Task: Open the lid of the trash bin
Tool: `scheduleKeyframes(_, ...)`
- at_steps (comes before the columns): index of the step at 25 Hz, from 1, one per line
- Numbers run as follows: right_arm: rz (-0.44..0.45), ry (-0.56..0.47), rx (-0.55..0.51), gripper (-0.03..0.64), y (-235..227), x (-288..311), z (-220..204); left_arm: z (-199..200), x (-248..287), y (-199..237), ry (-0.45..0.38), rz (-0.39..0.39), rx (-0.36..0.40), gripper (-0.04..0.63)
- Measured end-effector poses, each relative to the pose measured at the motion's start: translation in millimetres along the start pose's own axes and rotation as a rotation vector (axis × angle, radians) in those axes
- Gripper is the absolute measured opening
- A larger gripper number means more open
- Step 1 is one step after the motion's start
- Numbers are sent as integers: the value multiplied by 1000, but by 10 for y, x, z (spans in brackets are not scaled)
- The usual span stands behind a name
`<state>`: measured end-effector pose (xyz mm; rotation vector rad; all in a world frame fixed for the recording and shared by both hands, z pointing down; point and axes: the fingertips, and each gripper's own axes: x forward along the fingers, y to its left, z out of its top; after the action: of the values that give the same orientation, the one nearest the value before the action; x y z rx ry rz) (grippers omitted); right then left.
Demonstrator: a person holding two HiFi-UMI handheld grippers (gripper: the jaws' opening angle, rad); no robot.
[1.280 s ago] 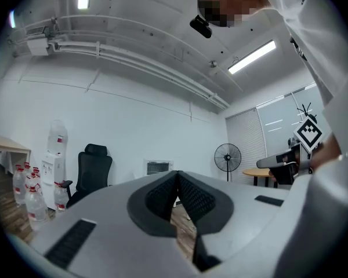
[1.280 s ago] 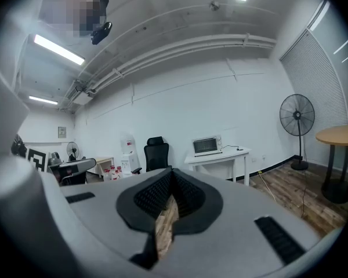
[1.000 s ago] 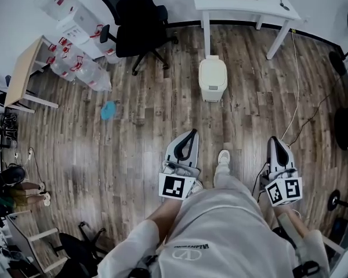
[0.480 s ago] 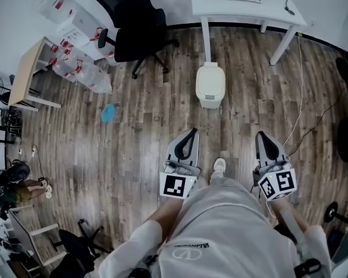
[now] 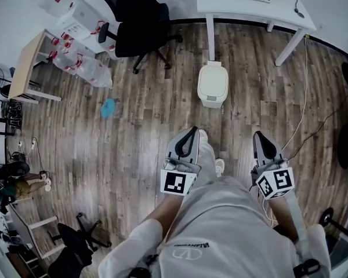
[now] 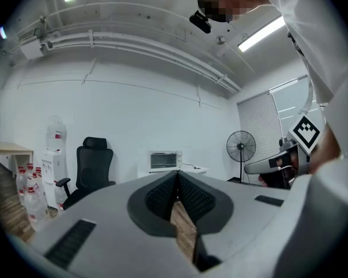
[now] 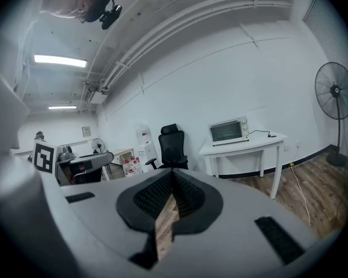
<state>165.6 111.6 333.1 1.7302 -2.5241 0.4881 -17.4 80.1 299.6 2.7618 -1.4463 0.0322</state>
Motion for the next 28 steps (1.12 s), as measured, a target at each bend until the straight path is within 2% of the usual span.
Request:
scheduleKeyframes(6, -5, 27, 1, 17, -125, 487, 21, -173, 452, 208, 14, -31, -17, 0)
scheduleKeyframes(12, 3, 63, -3, 17, -239, 1121, 3, -341, 974, 596, 41, -54, -38, 0)
scheduleKeyframes(21, -28, 115, 1, 17, -465, 2077, -24, -729, 1723, 1177, 102, -114, -52, 0)
scheduleKeyframes(28, -59, 135, 19, 17, -677, 2626, -82, -1054, 2304, 1396, 146, -166, -68, 0)
